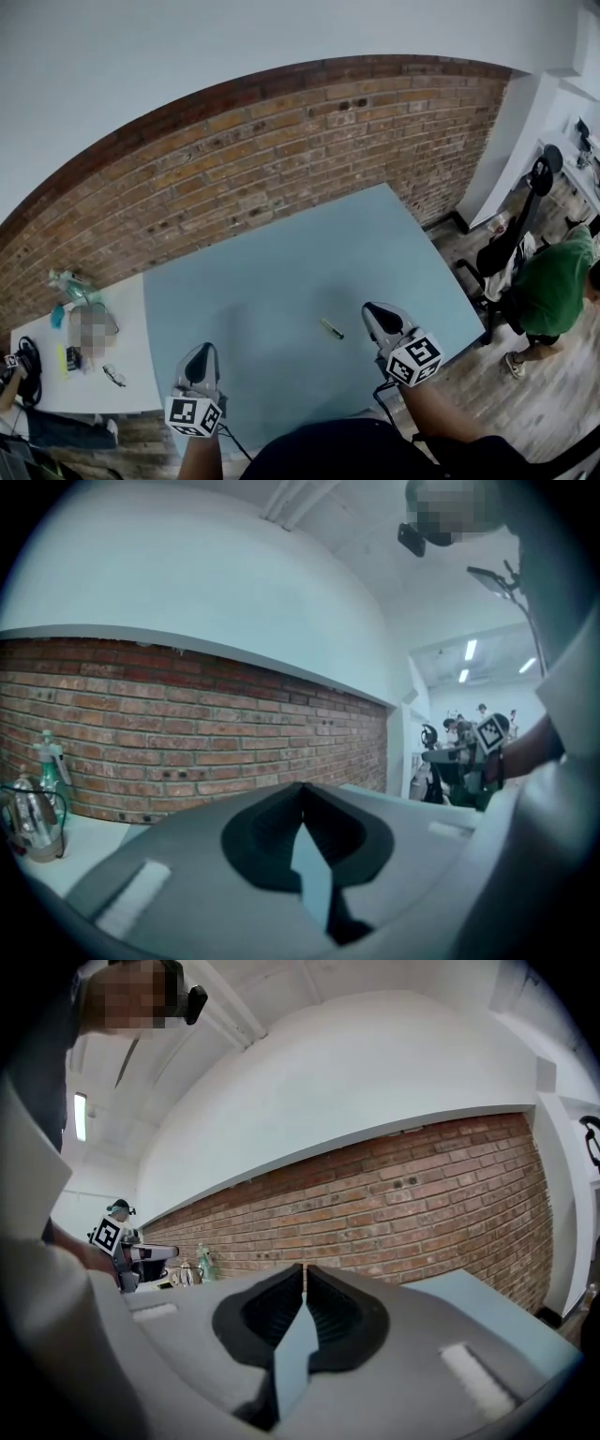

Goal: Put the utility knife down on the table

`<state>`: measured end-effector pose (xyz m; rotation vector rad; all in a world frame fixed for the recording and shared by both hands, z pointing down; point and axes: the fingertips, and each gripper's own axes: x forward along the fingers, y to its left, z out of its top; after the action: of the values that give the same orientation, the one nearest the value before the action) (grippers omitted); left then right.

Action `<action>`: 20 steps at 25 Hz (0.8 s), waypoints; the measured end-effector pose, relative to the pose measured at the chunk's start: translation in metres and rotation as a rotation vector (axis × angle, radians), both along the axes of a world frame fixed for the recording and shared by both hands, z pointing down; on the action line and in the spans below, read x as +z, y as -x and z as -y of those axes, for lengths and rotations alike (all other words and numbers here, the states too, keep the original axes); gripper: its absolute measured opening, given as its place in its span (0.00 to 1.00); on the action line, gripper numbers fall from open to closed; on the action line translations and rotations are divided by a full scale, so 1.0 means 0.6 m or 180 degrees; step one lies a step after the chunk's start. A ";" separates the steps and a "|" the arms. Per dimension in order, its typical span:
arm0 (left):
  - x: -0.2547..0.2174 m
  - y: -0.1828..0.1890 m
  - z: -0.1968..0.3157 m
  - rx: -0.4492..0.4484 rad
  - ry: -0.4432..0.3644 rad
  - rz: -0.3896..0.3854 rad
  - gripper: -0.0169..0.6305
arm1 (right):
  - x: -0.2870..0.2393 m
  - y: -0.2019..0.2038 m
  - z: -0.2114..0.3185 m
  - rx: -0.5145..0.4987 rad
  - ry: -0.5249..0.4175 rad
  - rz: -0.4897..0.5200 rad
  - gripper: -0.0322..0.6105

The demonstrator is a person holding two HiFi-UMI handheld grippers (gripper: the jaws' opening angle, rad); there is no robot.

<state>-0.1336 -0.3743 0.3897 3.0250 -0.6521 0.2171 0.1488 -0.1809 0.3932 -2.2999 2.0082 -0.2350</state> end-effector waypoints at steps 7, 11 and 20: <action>0.004 0.002 -0.002 -0.0025 0.0022 -0.0003 0.01 | 0.017 0.003 -0.002 -0.0027 0.0103 -0.0026 0.05; 0.003 0.005 -0.002 -0.0056 0.0017 -0.0008 0.01 | 0.023 0.003 -0.002 -0.0028 0.0156 -0.0065 0.05; 0.002 0.016 0.004 -0.0112 0.0000 0.0014 0.01 | 0.023 0.007 0.011 -0.0077 0.0142 -0.0063 0.05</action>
<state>-0.1431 -0.3769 0.3907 3.0110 -0.7051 0.2226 0.1444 -0.1876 0.4068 -2.3142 2.0618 -0.2624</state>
